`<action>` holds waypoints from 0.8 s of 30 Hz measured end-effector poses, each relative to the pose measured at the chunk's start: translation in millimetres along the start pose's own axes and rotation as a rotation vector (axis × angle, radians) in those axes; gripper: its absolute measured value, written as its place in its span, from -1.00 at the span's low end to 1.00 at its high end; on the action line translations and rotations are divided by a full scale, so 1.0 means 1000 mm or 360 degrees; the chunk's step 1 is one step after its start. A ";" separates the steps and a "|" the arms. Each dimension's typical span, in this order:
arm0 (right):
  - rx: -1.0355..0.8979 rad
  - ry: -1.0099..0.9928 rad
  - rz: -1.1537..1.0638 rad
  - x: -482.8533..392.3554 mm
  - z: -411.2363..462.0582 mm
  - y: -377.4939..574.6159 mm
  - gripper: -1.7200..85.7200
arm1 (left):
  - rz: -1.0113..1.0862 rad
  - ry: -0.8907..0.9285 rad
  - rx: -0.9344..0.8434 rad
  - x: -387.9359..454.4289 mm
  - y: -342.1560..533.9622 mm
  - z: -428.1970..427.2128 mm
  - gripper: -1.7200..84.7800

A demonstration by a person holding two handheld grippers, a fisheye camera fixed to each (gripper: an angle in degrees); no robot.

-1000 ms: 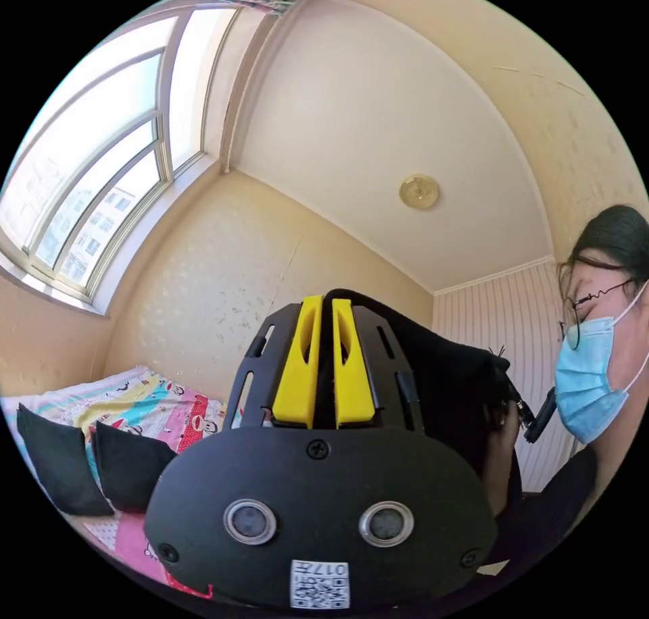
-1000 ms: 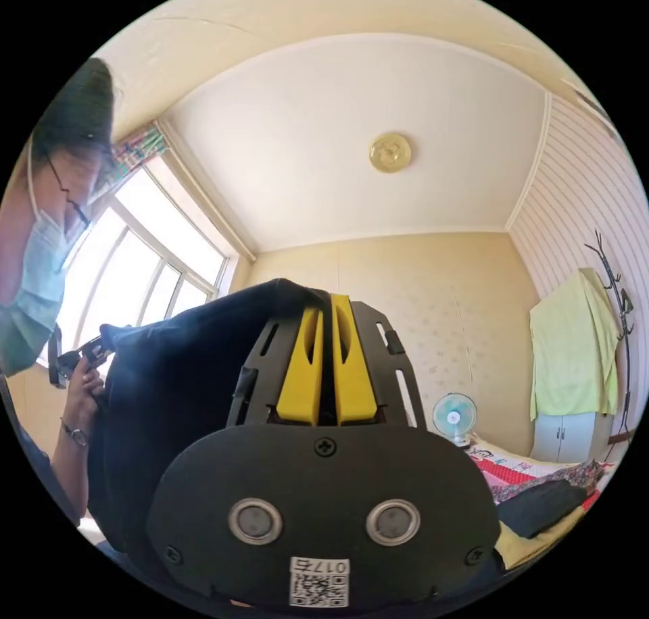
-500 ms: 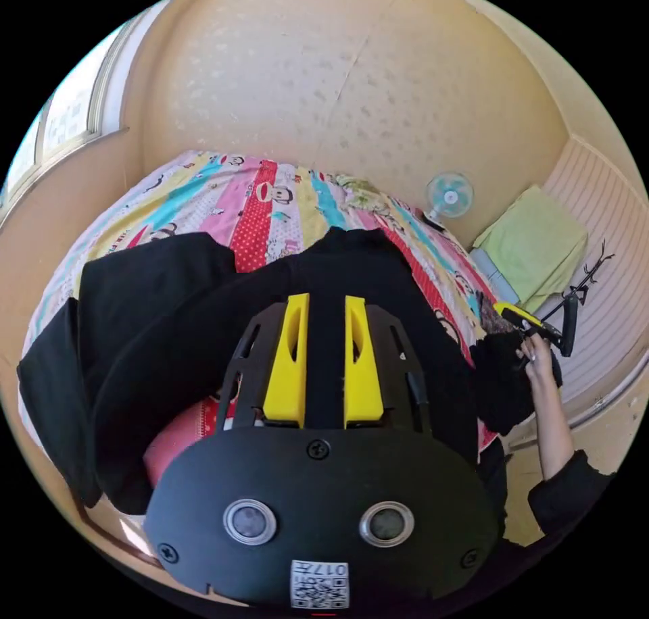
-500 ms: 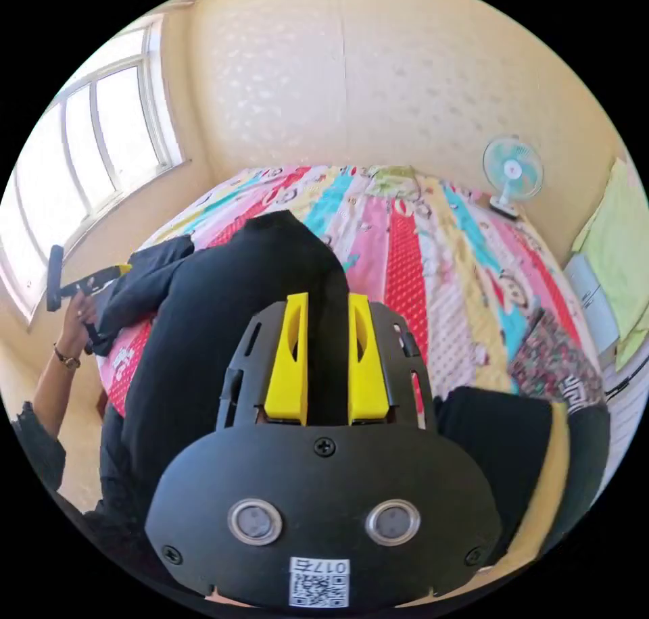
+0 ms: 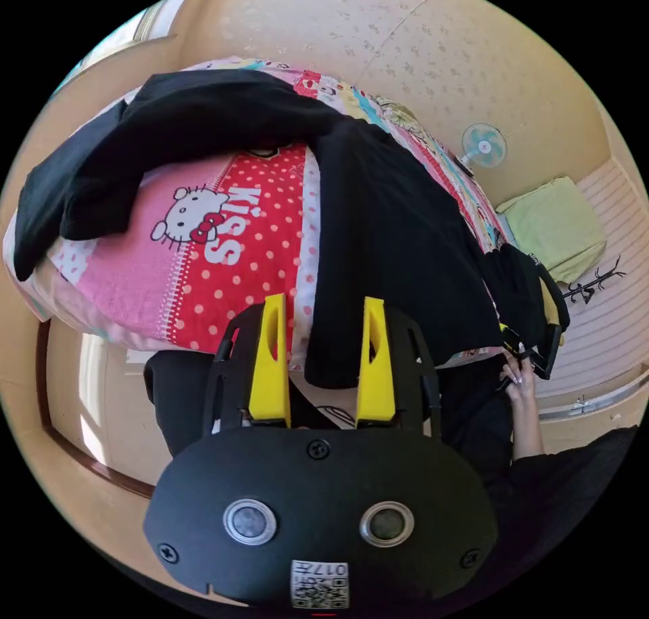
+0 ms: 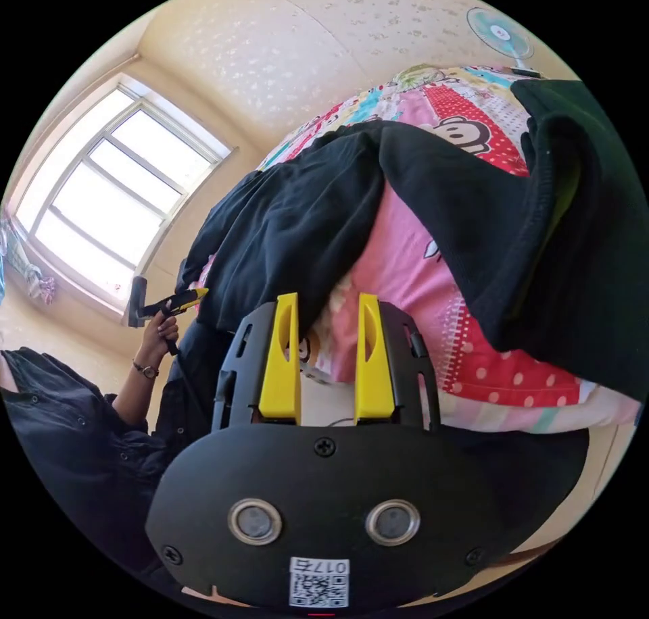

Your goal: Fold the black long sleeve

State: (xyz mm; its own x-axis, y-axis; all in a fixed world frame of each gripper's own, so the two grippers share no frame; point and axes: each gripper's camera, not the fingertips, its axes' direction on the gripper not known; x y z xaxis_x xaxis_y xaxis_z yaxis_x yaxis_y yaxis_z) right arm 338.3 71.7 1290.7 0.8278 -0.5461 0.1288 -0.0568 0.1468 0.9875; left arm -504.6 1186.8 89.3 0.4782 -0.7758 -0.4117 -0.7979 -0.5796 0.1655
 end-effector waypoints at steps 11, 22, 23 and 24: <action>-0.0447 0.0062 -0.0386 -0.061 -0.085 0.018 -0.92 | 0.0553 0.0046 -0.0536 0.015 0.038 -0.083 -0.85; 0.0047 0.0464 0.0164 -0.015 -0.141 0.075 -0.72 | 0.0350 -0.0362 -0.0722 -0.015 0.086 -0.076 -0.77; 0.0136 0.0529 0.0165 -0.016 -0.147 0.070 -0.70 | 0.0402 -0.0290 -0.0685 -0.008 0.083 -0.081 -0.77; 0.0190 0.0603 0.0148 -0.017 -0.148 0.063 -0.69 | 0.0435 -0.0209 -0.0647 -0.001 0.079 -0.085 -0.77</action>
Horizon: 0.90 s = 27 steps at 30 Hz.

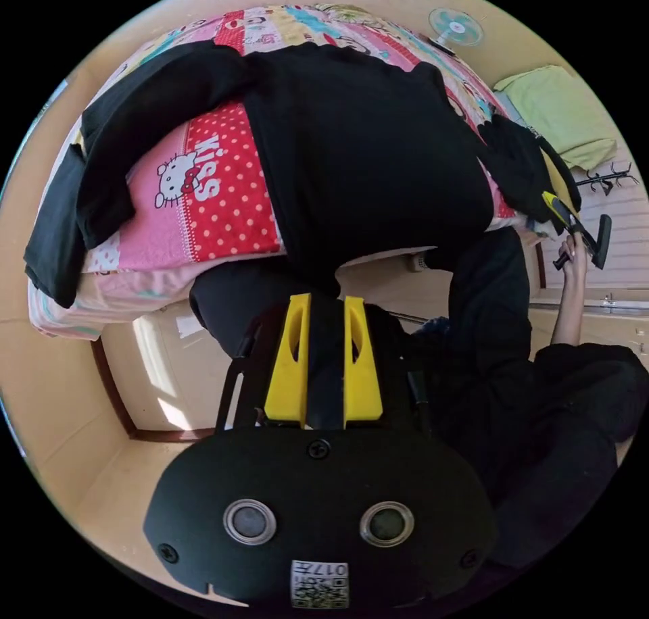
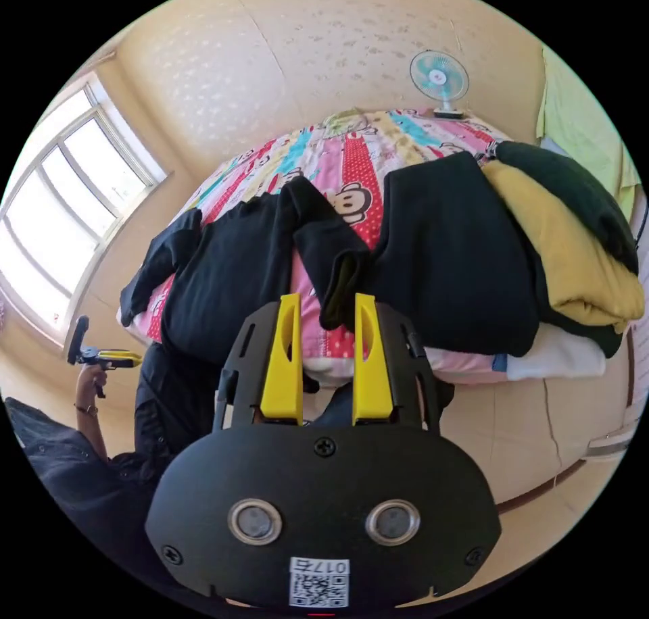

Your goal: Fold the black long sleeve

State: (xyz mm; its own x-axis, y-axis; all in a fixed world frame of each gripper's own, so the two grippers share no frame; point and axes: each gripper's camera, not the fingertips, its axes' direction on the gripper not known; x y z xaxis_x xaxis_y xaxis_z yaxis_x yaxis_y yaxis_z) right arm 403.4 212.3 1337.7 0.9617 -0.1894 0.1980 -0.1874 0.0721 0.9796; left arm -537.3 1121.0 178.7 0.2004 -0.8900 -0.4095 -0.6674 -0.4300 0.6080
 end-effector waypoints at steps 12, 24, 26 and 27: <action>0.0002 -0.0045 -0.0149 0.041 -0.074 -0.052 -0.88 | 0.0239 0.0446 0.0320 0.027 -0.040 -0.033 -0.78; 0.0140 -0.0267 0.0630 0.208 -0.182 0.053 -0.74 | 0.0202 0.0450 0.0222 0.039 -0.087 0.001 -0.72; 0.0197 -0.0400 0.0739 0.206 -0.171 0.089 -0.73 | 0.0063 0.0306 0.0224 0.026 -0.088 0.006 -0.76; 0.0237 -0.0501 0.0807 0.207 -0.160 0.108 -0.73 | -0.0027 0.0189 0.0222 0.017 -0.090 0.013 -0.79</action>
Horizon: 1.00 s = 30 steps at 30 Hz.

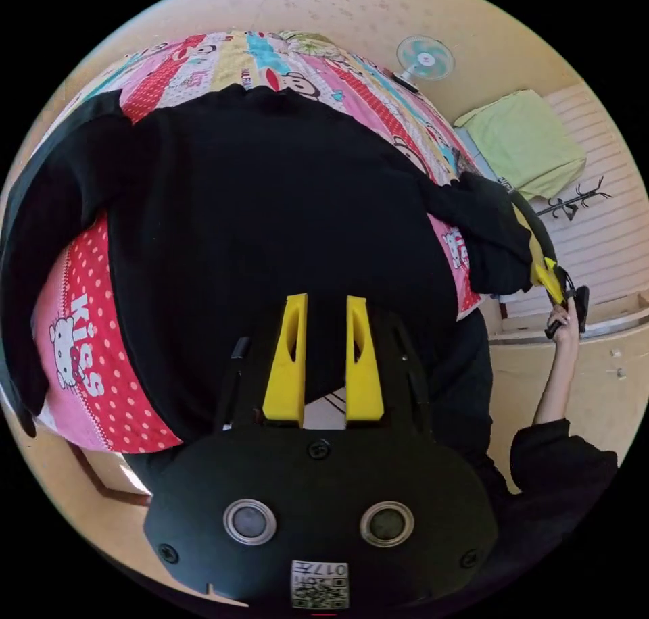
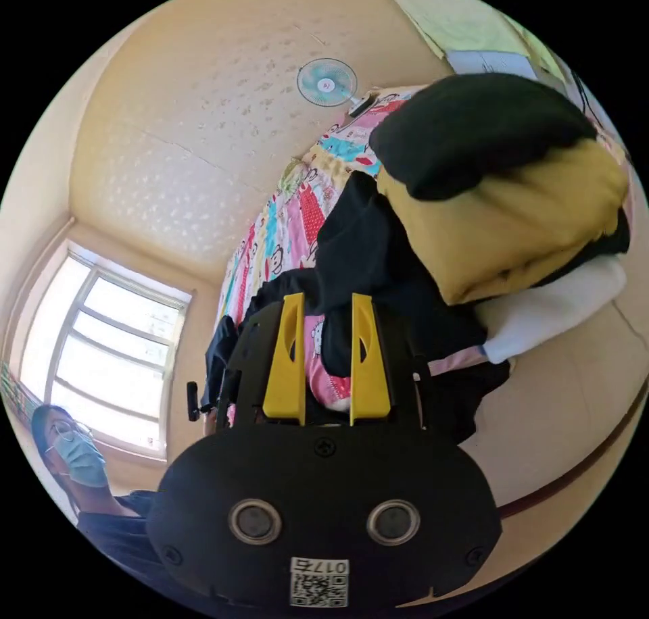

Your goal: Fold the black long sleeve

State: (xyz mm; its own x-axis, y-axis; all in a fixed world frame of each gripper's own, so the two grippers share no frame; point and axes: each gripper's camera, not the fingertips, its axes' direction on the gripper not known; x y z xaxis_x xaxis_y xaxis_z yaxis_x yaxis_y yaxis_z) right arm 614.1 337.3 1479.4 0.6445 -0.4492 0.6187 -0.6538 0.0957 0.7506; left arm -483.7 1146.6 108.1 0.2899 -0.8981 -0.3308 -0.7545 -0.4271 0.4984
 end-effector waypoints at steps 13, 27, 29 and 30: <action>0.0656 0.0036 -0.0120 -0.084 -0.002 0.035 -0.87 | -0.0102 0.0152 0.0348 -0.059 0.059 -0.020 -0.97; -0.0412 -0.0695 -0.1165 -0.427 0.399 0.126 -0.90 | -0.0050 0.0431 0.0340 -0.097 0.072 -0.051 -0.97; -0.0717 -0.0748 -0.1108 -0.408 0.460 0.167 -0.89 | -0.0057 0.0480 0.0343 -0.103 0.072 -0.055 -0.97; -0.0817 -0.0751 -0.1044 -0.391 0.481 0.187 -0.89 | -0.0055 0.0500 0.0342 -0.105 0.072 -0.058 -0.97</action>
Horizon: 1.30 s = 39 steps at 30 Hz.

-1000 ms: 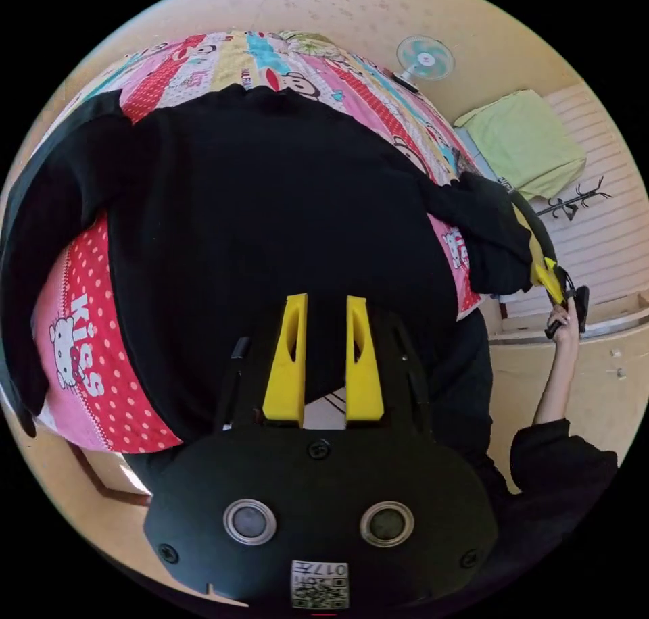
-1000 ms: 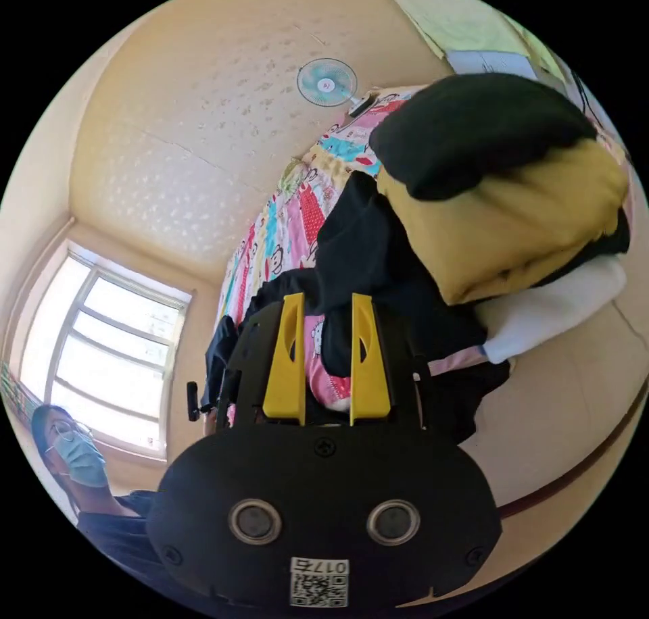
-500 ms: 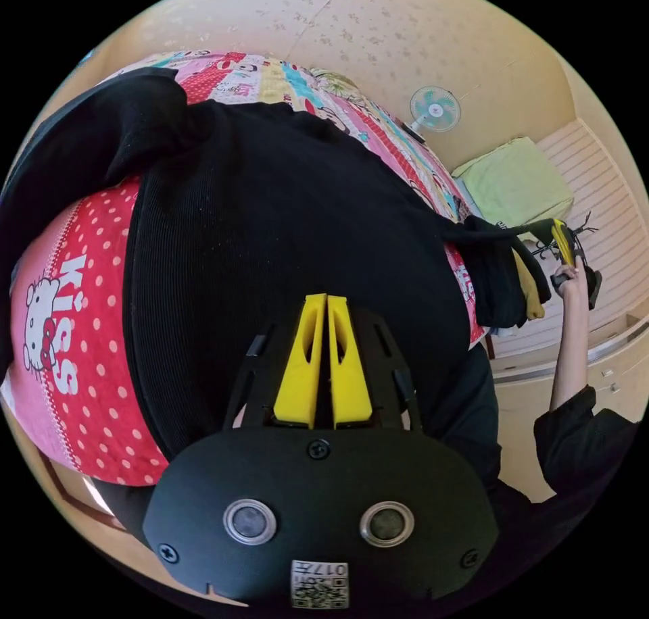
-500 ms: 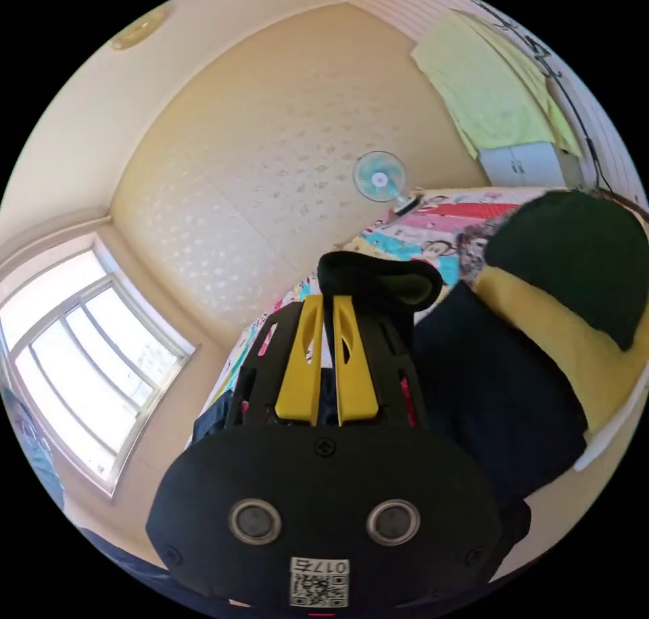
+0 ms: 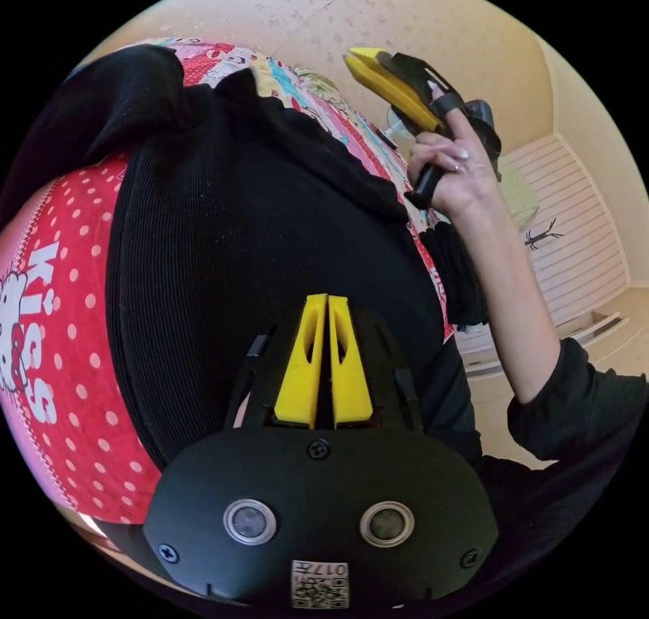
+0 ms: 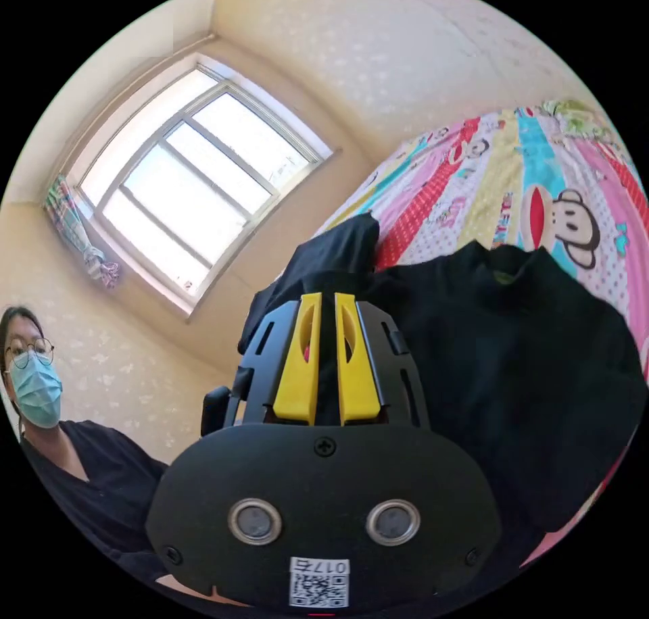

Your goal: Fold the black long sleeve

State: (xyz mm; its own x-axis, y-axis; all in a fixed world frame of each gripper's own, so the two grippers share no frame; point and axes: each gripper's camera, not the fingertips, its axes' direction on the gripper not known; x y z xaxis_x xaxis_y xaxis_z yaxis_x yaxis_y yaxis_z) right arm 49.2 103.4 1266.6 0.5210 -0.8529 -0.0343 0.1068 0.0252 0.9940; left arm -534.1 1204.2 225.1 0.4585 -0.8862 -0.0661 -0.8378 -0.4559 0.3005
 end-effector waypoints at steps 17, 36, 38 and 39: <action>-0.0817 0.1205 0.0370 0.083 -0.038 0.156 -0.95 | -0.0271 0.0052 0.0287 -0.039 -0.017 -0.089 -0.84; -0.0076 -0.0048 0.0572 0.153 -0.186 0.257 -0.95 | -0.1218 -0.1025 0.0996 -0.073 0.004 -0.255 -0.85; -0.0141 -0.0229 0.0488 0.152 -0.186 0.259 -0.95 | -0.1194 -0.1126 0.0866 -0.054 -0.027 -0.258 -0.90; -0.0155 -0.0275 0.0479 0.152 -0.191 0.261 -0.95 | -0.1025 -0.1208 0.0894 -0.029 -0.041 -0.261 -0.92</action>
State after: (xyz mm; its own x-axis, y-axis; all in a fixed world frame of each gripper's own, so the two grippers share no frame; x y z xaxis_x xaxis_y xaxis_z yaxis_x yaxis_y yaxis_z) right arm 318.0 79.5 1501.2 0.3913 -0.8751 0.2846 0.0547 0.3309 0.9421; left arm -435.5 1270.5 463.3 0.7134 -0.2084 -0.6690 -0.6137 -0.6467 -0.4530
